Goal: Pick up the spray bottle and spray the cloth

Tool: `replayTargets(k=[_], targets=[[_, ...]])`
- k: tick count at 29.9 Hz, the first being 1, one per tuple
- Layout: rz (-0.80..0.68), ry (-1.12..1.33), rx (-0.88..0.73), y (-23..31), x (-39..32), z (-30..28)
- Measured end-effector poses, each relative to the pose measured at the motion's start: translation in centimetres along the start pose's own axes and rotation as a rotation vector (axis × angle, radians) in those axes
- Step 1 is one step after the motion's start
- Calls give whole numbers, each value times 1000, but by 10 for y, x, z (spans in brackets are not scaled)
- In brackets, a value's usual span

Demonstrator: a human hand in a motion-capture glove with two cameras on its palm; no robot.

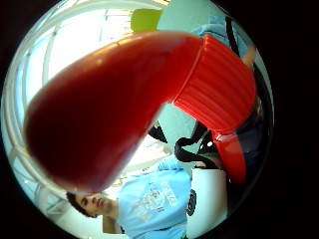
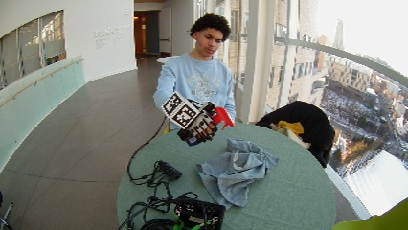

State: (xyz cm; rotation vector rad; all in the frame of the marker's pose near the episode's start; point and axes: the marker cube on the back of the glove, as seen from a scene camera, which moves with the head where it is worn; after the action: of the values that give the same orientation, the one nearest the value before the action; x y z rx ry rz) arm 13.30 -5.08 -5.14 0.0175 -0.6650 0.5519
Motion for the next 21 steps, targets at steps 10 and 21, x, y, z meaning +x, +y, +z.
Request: replayTargets(k=[10,21], targets=[[-280,-200,80,-6,-67,58],[-555,-495,86,-6,-145,164]])
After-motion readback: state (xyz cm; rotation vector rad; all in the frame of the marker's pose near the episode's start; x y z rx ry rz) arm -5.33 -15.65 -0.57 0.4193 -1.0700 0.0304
